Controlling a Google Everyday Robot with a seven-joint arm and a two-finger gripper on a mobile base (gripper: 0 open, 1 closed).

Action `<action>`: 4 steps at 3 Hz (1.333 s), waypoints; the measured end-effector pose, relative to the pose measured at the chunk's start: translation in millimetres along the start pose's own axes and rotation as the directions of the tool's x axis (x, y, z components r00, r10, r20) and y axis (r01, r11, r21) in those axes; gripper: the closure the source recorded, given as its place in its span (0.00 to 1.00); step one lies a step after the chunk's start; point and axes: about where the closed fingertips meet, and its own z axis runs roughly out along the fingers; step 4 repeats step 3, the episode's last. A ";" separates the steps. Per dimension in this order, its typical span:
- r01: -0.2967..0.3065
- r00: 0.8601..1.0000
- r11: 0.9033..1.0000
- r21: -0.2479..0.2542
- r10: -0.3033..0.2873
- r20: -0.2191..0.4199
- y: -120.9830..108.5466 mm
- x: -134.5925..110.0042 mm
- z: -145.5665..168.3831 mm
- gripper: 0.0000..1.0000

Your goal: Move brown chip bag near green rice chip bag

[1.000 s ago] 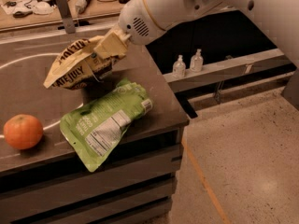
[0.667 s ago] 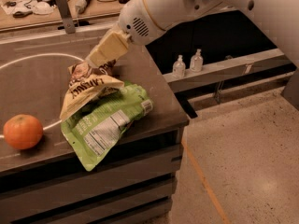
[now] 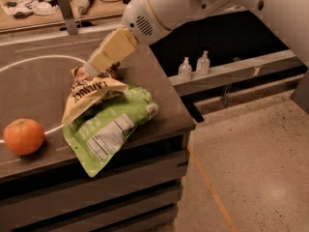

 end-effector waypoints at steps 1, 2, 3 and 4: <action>-0.020 1.000 0.997 0.080 0.018 0.018 -41.0 -1.5 -7.5 0.00; -0.043 0.998 0.971 0.236 0.033 0.045 -112.0 -6.5 -28.4 0.00; -0.043 0.998 0.971 0.236 0.033 0.045 -112.0 -6.5 -28.4 0.00; -0.043 0.998 0.971 0.236 0.033 0.045 -112.0 -6.5 -28.4 0.00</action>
Offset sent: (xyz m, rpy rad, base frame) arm 0.1663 -0.0887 0.0394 0.0148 -0.1941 -0.3623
